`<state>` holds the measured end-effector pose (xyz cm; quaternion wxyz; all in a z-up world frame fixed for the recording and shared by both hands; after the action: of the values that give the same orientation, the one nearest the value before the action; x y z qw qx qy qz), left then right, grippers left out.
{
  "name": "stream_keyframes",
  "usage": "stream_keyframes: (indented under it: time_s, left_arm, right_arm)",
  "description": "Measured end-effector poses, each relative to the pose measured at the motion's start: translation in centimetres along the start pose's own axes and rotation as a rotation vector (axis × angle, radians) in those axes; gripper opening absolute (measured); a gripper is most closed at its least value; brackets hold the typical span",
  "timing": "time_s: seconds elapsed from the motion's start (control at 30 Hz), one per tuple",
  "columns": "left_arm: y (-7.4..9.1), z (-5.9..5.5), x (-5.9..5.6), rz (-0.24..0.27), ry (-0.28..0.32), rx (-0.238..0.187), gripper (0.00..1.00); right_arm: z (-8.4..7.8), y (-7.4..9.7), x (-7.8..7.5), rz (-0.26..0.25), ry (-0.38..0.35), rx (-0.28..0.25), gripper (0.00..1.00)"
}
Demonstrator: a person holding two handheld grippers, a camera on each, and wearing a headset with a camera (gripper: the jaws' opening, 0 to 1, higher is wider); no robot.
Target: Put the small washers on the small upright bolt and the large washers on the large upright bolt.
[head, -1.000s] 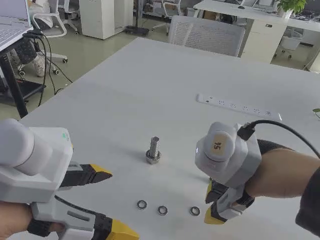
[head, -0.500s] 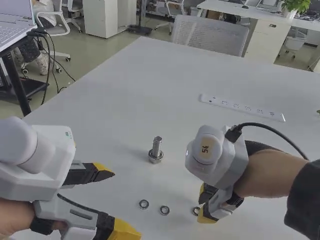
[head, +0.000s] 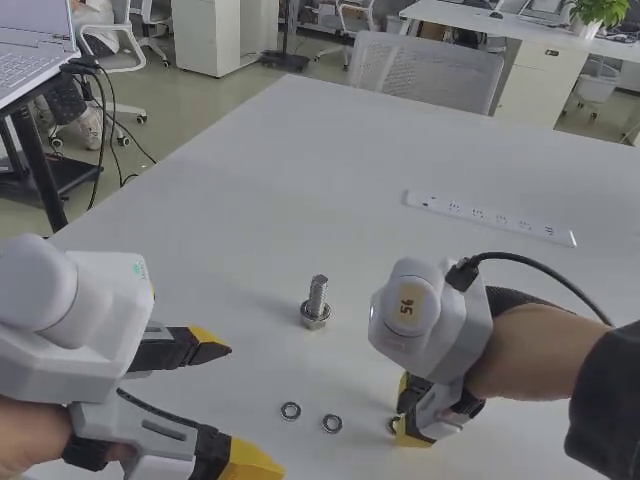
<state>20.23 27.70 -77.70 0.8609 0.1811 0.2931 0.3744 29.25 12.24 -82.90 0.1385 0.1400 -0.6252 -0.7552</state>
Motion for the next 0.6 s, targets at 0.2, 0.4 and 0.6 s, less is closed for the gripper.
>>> stream_keyframes:
  time_s: [0.2, 0.4, 0.6]
  left_arm:
    - [-0.04, 0.05, 0.04, 0.0, 0.001, 0.002, 0.8]
    - [-0.06, 0.05, 0.11, 0.0, 0.001, 0.001, 0.8]
    - [-0.09, 0.06, 0.15, 0.0, 0.001, 0.002, 0.8]
  right_arm:
    - [0.09, -0.01, -0.02, -0.008, 0.017, 0.011, 0.19]
    - [0.22, -0.05, -0.07, -0.012, 0.033, 0.012, 0.16]
    - [0.14, -0.07, -0.19, -0.013, 0.038, 0.007, 0.16]
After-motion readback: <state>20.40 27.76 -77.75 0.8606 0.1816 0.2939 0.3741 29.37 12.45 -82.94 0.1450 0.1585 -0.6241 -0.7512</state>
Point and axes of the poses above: the centre of the closed fingertips' face, and the gripper's own axes: y roughly backward along the fingers, x roughly to its left, z roughly out of its top, the point moved 5 cm from there along y, roughly backward along the fingers, and after that the axes turned 12 degrees about y, right-handed, at the moved point
